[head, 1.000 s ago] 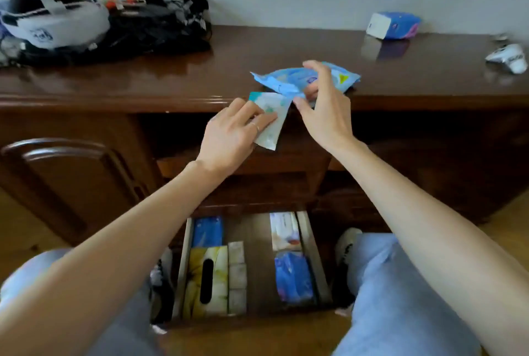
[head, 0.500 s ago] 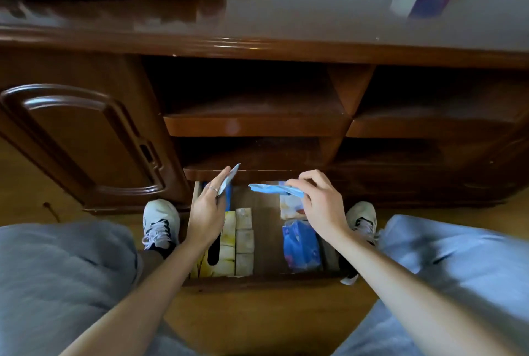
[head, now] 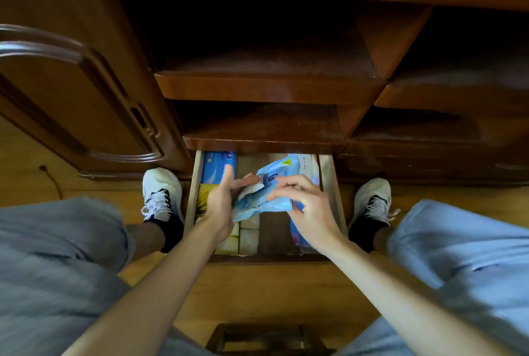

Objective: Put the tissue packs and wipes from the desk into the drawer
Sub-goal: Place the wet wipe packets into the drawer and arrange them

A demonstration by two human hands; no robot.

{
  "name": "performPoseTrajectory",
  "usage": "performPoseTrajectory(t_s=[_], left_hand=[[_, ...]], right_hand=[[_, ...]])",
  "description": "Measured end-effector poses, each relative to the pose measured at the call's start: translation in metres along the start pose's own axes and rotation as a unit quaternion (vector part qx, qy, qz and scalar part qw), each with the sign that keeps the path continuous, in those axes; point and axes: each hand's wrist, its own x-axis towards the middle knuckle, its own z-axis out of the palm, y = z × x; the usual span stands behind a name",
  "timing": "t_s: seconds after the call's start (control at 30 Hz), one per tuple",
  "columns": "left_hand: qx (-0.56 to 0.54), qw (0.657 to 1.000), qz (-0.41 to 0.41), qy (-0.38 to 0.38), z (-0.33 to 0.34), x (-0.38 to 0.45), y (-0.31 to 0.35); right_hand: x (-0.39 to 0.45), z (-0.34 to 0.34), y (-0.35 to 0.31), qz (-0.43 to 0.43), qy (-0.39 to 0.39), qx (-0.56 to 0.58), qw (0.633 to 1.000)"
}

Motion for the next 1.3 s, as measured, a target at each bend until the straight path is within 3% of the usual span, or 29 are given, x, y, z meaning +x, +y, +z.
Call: performPoseTrajectory(t_s=[0.1,0.27,0.43,0.53,0.67,0.8,1.0,1.2,1.3], left_hand=[[0.032,0.996,0.000,0.085,0.003,0.005,-0.006],[-0.060,0.984,-0.034,0.165,-0.003,0.006,-0.006],[-0.101,0.988,-0.091,0.074,-0.016,0.009,0.006],[-0.119,0.989,-0.070,0.061,-0.025,0.016,0.011],[-0.116,0.981,-0.007,0.156,-0.037,0.028,0.010],[-0.129,0.971,-0.014,0.200,-0.051,0.031,0.004],[-0.078,0.976,0.005,0.203,-0.063,0.037,0.002],[-0.035,0.980,0.018,0.193,-0.055,0.045,-0.001],[-0.030,0.981,0.022,0.188,-0.052,0.047,-0.001]], right_hand=[[-0.005,0.001,0.003,0.000,-0.031,0.014,0.999],[-0.007,0.007,0.010,0.050,-0.081,0.074,0.993],[0.019,0.020,0.027,0.133,-0.153,0.163,0.965],[0.042,0.026,0.047,0.193,-0.166,0.200,0.946],[0.063,0.044,0.098,0.305,-0.064,0.077,0.947],[0.075,0.061,0.161,0.518,-0.054,-0.114,0.846],[0.100,0.083,0.209,0.570,0.017,-0.162,0.805],[0.107,0.094,0.212,0.583,-0.035,-0.223,0.780],[0.109,0.094,0.219,0.590,-0.014,-0.177,0.787]])
